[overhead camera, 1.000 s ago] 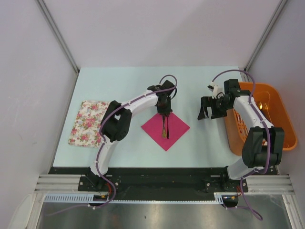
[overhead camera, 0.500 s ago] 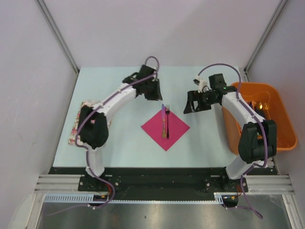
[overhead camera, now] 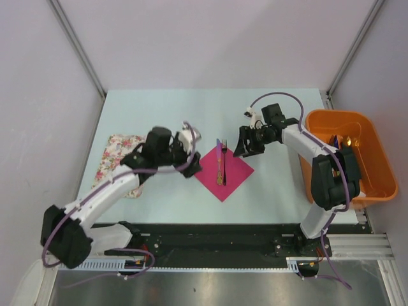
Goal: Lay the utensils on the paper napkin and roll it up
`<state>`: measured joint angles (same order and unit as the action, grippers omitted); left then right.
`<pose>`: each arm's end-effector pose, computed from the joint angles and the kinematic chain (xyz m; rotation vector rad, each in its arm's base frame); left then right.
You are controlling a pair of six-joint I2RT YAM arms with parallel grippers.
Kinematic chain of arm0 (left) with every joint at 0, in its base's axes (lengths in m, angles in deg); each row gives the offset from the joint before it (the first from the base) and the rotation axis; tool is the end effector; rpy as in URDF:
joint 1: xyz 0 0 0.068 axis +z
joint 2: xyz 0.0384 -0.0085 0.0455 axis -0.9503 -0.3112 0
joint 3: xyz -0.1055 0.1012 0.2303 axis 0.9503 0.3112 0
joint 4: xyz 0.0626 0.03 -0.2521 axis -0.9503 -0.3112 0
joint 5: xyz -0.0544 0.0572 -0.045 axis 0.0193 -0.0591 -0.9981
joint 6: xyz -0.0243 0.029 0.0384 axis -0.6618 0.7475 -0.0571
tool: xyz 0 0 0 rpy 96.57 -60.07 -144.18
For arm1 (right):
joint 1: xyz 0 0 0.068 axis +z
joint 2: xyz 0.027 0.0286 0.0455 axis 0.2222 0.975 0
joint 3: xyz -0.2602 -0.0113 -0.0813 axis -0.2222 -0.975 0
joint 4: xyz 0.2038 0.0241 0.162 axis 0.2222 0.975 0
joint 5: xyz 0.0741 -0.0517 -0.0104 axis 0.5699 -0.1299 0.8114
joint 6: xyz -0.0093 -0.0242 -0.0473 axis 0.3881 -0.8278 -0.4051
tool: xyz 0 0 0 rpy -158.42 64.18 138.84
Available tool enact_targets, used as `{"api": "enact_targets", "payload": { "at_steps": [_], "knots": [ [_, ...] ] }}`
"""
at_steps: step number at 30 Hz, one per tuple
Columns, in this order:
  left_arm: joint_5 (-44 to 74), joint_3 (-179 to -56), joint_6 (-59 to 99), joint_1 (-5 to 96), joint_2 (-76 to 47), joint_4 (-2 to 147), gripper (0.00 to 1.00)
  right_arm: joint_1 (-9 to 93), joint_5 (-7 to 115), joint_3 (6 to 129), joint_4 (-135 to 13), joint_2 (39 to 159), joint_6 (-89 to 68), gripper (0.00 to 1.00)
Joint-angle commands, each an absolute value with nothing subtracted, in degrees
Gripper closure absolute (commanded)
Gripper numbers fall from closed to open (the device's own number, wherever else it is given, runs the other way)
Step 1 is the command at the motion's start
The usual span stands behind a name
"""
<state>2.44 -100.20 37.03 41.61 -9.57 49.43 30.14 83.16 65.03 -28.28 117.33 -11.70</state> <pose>0.2265 -0.1468 0.2922 0.8852 2.0475 -0.6378 0.3383 0.1277 0.2315 -0.4948 2.5481 0.9874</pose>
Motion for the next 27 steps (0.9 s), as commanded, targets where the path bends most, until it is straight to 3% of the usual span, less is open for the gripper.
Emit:
{"api": "enact_targets", "payload": {
  "at_steps": [1,5,9,15,27],
  "knots": [
    [-2.22,-86.48,59.55,34.09,0.08,62.25,0.19,30.24,87.34,62.49,-29.71,118.13,-9.09,0.4],
    [-0.66,-81.54,74.38,25.21,-1.63,62.02,0.23,30.33,87.61,60.29,-29.98,116.82,-9.44,0.45],
    [4.09,-80.39,76.61,19.5,-8.13,67.7,0.31,30.33,87.52,59.58,-28.93,115.94,-10.32,0.46],
    [9.36,-79.96,82.06,14.66,-17.72,73.69,0.42,29.72,87.17,59.58,-27.26,115.5,-11.2,0.46],
    [11.48,-78.99,86.29,9.91,-26.78,83.27,0.53,24.27,88.49,58.97,-25.94,114.0,-11.11,0.45]
  ]
}}
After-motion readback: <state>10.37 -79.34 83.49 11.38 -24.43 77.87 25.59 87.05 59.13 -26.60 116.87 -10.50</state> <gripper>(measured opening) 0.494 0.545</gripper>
